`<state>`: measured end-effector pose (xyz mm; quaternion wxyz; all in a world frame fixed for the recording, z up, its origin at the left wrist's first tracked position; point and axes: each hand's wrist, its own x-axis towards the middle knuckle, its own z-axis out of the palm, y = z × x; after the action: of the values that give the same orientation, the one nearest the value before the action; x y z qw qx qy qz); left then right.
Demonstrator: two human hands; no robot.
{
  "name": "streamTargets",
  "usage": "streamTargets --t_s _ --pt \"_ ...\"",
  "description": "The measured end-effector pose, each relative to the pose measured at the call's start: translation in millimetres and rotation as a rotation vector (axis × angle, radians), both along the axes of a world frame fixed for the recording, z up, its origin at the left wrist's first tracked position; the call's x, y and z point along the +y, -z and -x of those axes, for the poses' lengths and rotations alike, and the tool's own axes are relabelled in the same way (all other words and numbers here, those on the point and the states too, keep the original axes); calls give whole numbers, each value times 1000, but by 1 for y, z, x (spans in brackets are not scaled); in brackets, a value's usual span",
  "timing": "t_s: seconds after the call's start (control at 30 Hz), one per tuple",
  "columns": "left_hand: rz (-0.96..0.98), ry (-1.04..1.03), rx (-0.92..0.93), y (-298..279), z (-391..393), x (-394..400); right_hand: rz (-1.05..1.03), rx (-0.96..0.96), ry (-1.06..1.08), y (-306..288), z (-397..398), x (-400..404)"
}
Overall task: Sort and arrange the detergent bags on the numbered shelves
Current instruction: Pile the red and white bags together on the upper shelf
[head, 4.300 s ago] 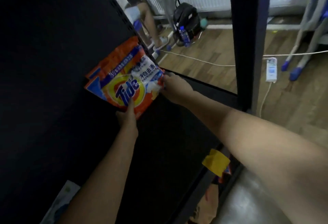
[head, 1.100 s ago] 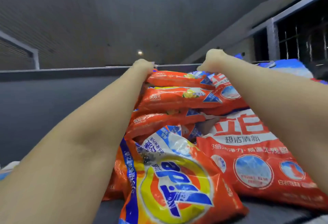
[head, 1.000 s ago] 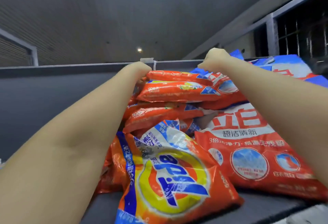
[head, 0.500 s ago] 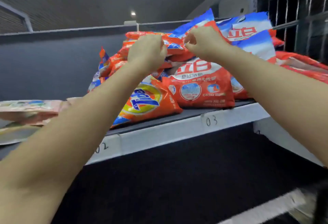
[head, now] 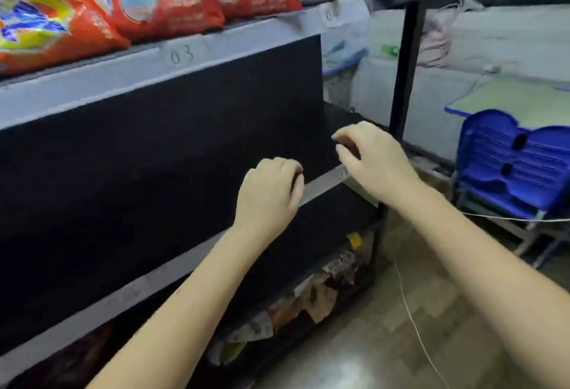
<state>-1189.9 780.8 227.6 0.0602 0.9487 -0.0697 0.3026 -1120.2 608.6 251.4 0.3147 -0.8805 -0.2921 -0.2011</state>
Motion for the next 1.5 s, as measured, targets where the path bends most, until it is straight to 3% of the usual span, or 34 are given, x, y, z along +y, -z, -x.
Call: streamTargets --t_s 0.13,0.3,0.67,0.8,0.97,1.17,1.3,1.4,1.5 --pt "-69 12 257 82 -21 -27 146 262 76 99 -11 -32" --pt "-89 -1 448 159 -71 -41 284 545 142 195 -50 -51" --pt "159 -278 745 311 -230 -28 392 645 30 340 -202 -8" --pt "182 -356 596 379 -288 -18 425 707 -45 394 -280 7" --pt "244 -482 416 451 -365 8 279 512 -78 462 -374 32" --pt "502 -574 50 500 -456 42 123 328 -31 508 -472 68" --pt "764 -583 -217 507 -504 63 2 321 57 520 -520 96" --pt "1119 -550 -246 510 -516 76 -154 470 -25 519 -544 113" --pt "1160 -491 -157 513 -519 81 -244 552 -58 520 -552 121"
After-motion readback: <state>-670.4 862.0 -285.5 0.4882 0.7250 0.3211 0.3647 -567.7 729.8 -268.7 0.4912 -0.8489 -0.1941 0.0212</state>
